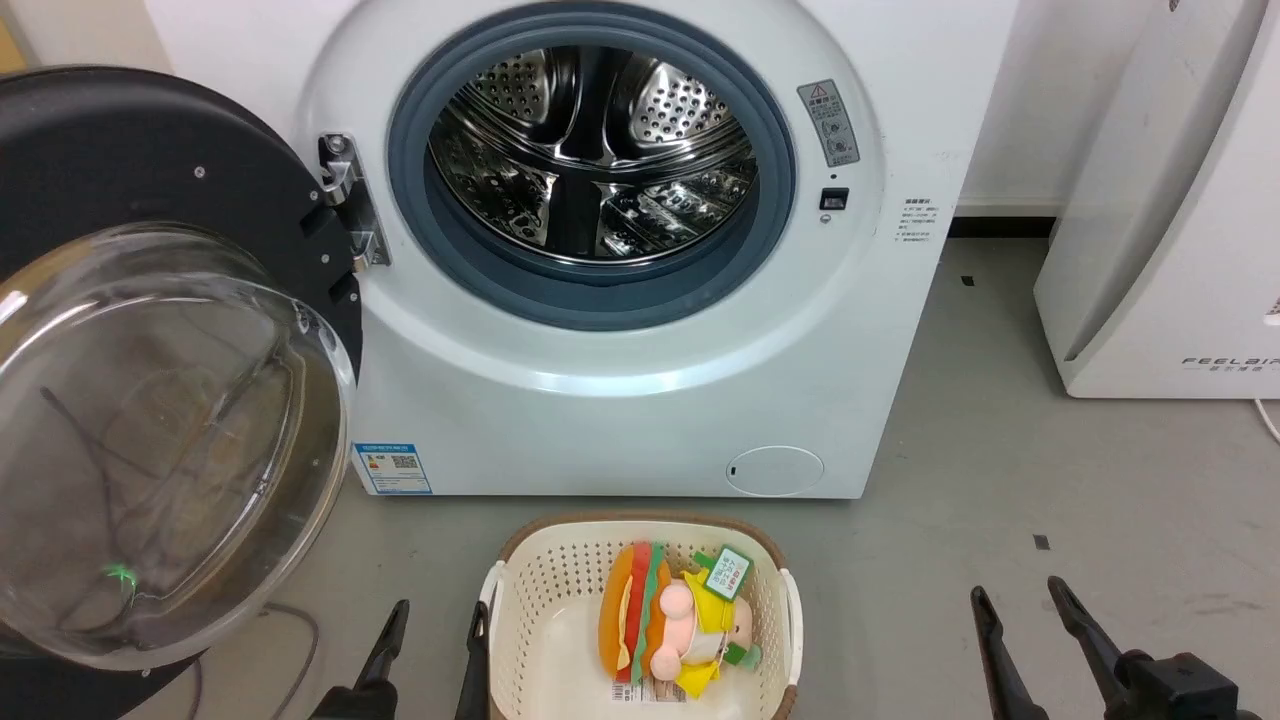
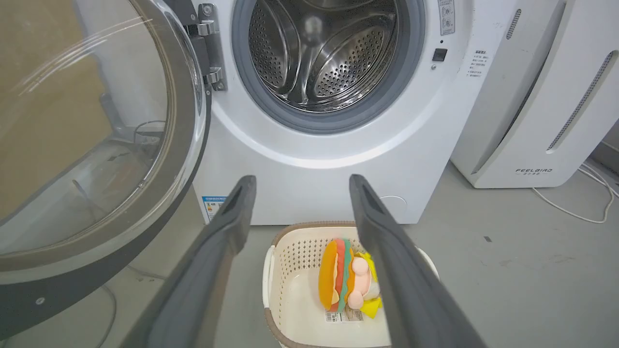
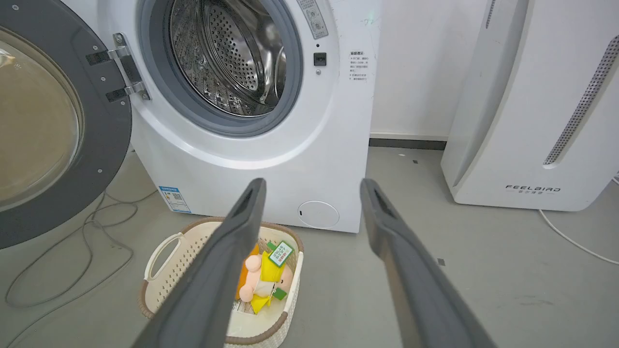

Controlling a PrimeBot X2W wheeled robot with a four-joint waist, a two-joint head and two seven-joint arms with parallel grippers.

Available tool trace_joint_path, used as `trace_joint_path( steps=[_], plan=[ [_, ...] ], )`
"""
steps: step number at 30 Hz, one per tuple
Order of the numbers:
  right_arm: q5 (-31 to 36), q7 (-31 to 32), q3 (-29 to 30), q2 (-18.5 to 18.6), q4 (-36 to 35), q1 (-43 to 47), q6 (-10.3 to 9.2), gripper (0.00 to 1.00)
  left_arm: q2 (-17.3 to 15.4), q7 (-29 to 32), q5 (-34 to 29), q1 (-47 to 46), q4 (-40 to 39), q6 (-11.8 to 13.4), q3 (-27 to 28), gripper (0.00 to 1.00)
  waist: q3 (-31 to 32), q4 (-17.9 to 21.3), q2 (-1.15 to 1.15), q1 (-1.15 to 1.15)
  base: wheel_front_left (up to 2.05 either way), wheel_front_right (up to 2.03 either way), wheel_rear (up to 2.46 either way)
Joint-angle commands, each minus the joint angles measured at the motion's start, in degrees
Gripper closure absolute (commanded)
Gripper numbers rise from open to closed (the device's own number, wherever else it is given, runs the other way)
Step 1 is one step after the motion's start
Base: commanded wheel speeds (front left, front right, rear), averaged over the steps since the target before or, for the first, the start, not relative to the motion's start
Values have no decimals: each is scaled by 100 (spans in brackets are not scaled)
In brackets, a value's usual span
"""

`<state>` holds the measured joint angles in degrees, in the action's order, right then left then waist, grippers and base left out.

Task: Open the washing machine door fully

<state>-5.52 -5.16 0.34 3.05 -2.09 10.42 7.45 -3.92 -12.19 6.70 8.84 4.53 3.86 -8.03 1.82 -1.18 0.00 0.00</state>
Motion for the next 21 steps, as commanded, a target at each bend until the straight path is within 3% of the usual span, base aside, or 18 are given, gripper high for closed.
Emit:
trace_joint_path(
  steps=[1, 2, 3, 21],
  plan=[
    [-21, 3, -8, -17, -28, 78, 3, 0, 5, -31, 17, -129, 36, 12, -6, 0, -16, 6, 0, 0, 0, 0, 0],
    [-23, 4, -8, -17, -26, 72, 3, 0, 7, -32, 32, -143, 58, 0, -21, 0, -25, 8, 0, 0, 0, 0, 0],
    [0, 2, -1, 0, -1, -2, 0, 100, 2, -1, 15, -82, 58, 0, -28, 100, -25, 9, 0, 0, 0, 0, 0],
    [69, 65, -1, -1, 28, -140, 0, 100, 13, 157, -74, -180, -5, -48, 71, 100, -46, 25, 0, 0, 0, 0, 0]
  ],
)
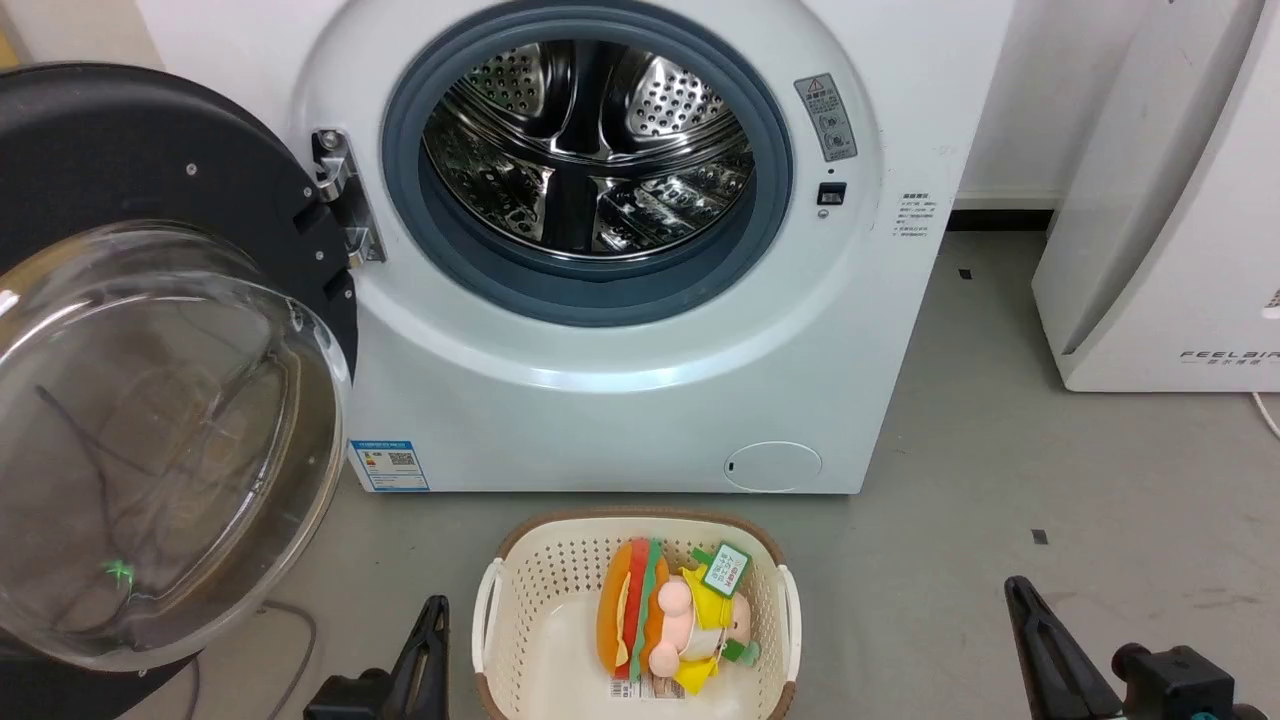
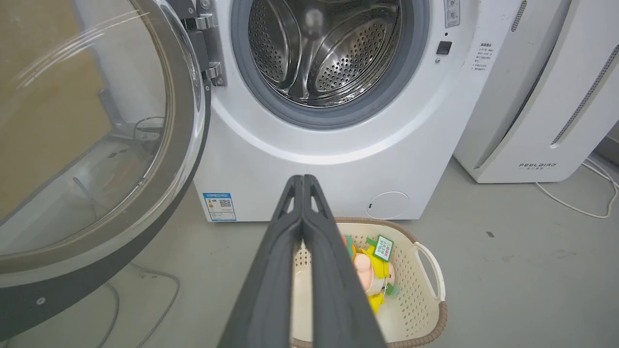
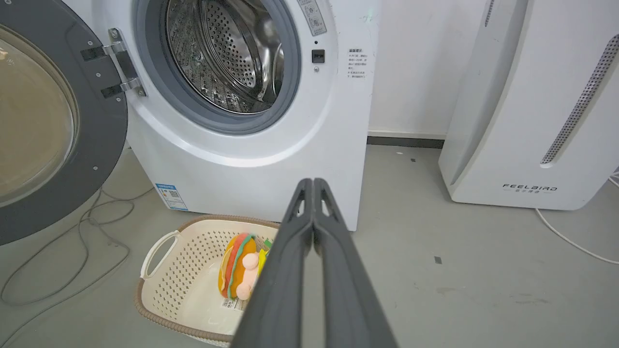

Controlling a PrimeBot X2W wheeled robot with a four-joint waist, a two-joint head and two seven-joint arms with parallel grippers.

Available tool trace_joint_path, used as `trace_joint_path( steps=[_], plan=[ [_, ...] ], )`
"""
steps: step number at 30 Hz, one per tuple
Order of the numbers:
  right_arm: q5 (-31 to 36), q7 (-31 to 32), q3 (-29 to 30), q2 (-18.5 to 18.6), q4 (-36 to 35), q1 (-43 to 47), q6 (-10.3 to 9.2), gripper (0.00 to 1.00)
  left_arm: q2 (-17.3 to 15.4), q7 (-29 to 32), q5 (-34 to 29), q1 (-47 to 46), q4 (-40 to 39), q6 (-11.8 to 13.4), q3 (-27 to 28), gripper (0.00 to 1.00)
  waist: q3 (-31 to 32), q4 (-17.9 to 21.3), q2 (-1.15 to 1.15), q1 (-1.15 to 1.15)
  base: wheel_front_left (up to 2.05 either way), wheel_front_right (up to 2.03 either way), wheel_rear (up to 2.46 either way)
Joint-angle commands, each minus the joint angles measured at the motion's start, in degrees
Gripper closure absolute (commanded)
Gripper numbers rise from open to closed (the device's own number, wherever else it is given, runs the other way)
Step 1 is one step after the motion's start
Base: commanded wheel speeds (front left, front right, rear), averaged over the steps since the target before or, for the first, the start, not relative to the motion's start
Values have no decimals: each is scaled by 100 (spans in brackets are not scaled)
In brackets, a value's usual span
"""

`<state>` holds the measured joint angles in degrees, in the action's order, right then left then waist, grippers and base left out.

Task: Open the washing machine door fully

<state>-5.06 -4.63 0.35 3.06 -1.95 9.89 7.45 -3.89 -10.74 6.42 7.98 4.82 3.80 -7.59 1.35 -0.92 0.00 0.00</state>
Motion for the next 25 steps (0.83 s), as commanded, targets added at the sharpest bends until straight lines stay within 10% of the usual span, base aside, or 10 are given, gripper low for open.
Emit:
trace_joint_path(
  steps=[1, 25],
  plan=[
    [27, 17, -3, -2, 15, -95, 0, 100, 12, 22, -52, -100, -37, -45, 34, 100, -1, 0, 0, 0, 0, 0, 0],
    [133, 116, -10, -6, 55, -292, 1, 100, 31, 255, -183, -254, -136, -119, 194, 100, -30, 21, 0, 0, 0, 0, 0]
  ],
)
